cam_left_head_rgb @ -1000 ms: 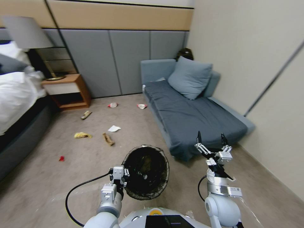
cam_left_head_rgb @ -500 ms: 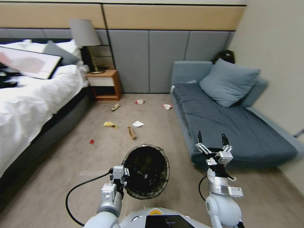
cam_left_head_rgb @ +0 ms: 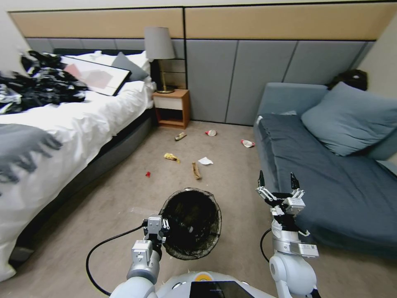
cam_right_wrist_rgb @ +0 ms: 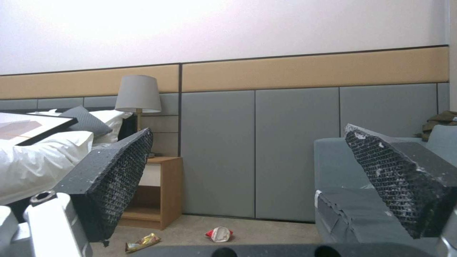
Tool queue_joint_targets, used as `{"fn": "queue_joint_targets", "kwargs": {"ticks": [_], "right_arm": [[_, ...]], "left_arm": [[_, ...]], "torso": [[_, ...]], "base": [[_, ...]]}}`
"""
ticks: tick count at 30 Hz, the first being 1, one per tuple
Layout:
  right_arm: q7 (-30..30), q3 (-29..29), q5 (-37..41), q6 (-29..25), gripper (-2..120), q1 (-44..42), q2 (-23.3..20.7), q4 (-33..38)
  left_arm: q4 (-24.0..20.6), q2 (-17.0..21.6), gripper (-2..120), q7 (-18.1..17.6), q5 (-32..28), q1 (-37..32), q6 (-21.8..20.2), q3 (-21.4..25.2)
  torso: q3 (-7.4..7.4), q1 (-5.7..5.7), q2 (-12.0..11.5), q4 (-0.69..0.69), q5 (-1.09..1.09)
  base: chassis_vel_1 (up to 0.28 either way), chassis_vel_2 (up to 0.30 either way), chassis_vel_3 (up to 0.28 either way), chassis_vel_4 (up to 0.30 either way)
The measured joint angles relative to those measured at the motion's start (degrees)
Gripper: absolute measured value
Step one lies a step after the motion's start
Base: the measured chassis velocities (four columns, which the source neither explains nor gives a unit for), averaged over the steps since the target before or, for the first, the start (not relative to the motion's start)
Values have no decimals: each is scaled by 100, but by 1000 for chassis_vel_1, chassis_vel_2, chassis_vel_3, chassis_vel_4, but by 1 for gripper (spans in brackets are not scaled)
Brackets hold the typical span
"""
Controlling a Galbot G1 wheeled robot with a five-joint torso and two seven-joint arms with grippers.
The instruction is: Pick up the trash bin, then pick up the garbage from the floor and place it into the trash bin.
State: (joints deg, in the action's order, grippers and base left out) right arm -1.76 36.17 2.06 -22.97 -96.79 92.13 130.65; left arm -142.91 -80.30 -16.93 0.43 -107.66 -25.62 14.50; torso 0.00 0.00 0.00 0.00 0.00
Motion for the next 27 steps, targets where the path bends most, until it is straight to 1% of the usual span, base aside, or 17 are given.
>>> {"fn": "queue_joint_targets", "kwargs": {"ticks": [3, 6, 27], "right_arm": [[-3, -3, 1, 0, 100, -6, 1, 0], [-28, -5, 1, 1, 100, 5, 0, 5], [-139, 20, 0, -63, 100, 9, 0, -10]], "left_arm": [[0, -1, 0, 7, -18, 8, 33, -7], [-9, -3, 0, 8, -25, 16, 37, -5], [-28, -29, 0, 8, -28, 36, 41, 6]], "torso": [[0, 0, 0, -2, 0], [0, 0, 0, 0, 0], [0, 0, 0, 0, 0]], "base": [[0, 0, 0, 0], [0, 0, 0, 0], [-3, 1, 2, -1]]}}
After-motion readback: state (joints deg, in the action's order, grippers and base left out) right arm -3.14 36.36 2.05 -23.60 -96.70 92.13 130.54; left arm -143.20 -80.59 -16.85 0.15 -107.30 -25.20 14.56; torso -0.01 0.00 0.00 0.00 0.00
